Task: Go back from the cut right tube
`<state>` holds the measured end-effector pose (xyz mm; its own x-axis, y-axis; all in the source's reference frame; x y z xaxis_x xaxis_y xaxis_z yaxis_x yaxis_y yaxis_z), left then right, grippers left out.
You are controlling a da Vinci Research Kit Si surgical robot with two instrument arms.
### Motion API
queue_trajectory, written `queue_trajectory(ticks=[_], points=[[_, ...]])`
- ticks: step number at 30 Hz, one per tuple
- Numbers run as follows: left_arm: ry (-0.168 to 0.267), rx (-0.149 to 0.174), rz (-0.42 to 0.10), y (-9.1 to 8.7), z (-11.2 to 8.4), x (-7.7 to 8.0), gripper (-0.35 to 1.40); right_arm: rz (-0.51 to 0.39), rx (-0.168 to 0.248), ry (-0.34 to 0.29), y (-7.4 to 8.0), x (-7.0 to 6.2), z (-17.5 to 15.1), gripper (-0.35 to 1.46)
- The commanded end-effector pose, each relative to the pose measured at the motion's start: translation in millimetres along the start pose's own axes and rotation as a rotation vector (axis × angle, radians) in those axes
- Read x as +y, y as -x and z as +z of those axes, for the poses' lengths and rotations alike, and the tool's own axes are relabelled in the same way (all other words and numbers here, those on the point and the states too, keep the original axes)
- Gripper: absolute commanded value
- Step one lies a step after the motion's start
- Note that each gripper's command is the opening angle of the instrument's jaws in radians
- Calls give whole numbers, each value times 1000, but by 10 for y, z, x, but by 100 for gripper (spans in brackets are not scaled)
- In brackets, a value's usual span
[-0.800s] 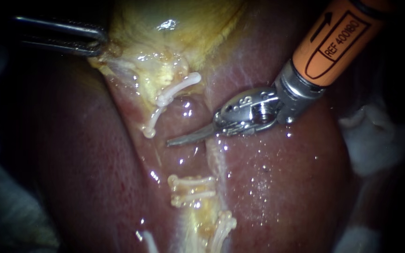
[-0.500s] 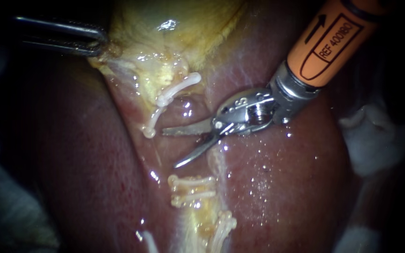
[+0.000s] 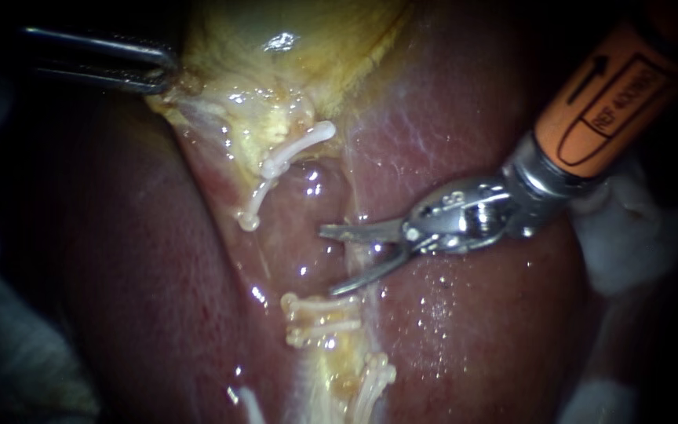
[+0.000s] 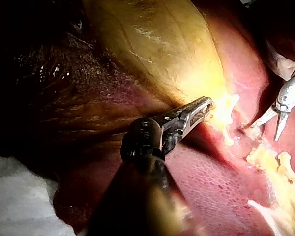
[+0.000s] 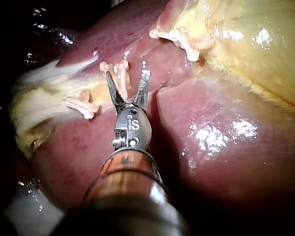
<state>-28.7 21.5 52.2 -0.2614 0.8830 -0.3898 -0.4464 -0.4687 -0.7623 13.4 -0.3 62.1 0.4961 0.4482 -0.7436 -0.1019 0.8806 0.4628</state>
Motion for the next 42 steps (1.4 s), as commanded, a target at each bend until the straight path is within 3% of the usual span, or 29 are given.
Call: queue_trajectory(ticks=[1, 5, 9, 12, 15, 21, 31, 39, 42], points=[[1, 0, 0, 0, 0, -1, -35, -11, -7, 11, -1, -1, -8, 143], [1, 0, 1, 1, 0, -1, -35, -27, -60, 60, -9, 0, -40, 143], [1, 0, 1, 1, 0, -1, -35, -33, -148, 96, -16, 2, -68, 143], [1, 0, 1, 1, 1, -2, -35, -33, -202, 100, -17, 3, -80, 143], [0, 0, 2, 2, 1, -3, -35, -26, -227, 87, -16, 2, -85, 143], [-7, 5, 9, 11, 13, -15, -35, -31, -228, 87, -13, 2, -89, 143], [12, -15, 8, 32, 61, -35, -35, -33, -228, 85, -12, 1, -92, 143], [12, -18, 9, 32, 61, -36, -35, -32, -227, 76, -11, 1, -92, 143], [16, -21, 8, 29, 54, -35, -35, -27, -222, 21, -10, 1, -83, 143]])
